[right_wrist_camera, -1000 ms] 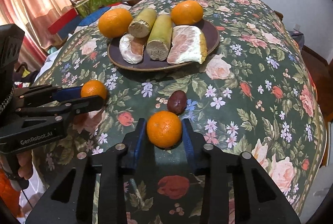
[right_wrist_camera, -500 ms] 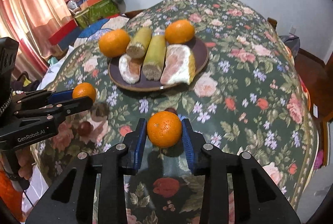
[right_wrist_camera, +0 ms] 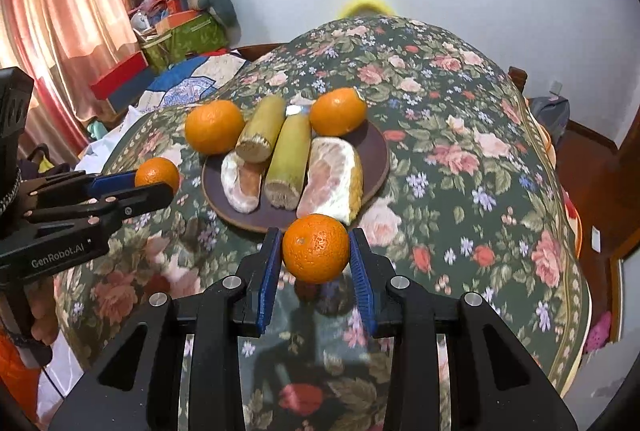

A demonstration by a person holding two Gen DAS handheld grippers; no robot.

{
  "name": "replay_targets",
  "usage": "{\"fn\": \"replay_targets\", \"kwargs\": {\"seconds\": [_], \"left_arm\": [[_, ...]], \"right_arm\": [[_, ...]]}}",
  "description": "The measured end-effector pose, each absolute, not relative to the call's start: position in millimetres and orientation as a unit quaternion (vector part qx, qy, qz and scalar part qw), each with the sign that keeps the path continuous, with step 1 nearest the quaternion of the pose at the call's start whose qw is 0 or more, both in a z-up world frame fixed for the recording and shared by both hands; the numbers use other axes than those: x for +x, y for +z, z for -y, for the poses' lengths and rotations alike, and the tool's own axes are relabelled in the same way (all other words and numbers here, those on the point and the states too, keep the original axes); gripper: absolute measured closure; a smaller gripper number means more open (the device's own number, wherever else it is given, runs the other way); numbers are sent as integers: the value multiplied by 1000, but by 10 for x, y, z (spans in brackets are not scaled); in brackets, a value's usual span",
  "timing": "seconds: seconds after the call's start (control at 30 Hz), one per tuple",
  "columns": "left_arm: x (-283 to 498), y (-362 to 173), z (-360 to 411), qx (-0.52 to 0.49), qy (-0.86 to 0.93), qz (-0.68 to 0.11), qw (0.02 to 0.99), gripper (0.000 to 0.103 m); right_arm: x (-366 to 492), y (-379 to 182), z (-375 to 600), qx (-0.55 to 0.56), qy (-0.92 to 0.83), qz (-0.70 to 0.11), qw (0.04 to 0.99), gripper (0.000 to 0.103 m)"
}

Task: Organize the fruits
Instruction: 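Carry both small mandarins over the purple plate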

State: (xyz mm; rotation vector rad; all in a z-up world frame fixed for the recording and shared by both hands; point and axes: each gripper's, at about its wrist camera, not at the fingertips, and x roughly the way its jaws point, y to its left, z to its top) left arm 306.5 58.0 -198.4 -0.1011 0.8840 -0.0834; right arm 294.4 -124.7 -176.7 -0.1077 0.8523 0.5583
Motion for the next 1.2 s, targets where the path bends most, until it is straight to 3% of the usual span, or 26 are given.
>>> {"fn": "replay_targets", "kwargs": {"seconds": [1.07, 1.2], "left_arm": [[3573, -2366, -729, -41, -24, -445, 894, 66], [3601, -2375, -748, -55, -25, -452, 890, 59]], "right_arm": [[3723, -2024, 843, -59, 274, -410, 868, 72], [3742, -2030, 853, -57, 278, -412, 866, 69]]}}
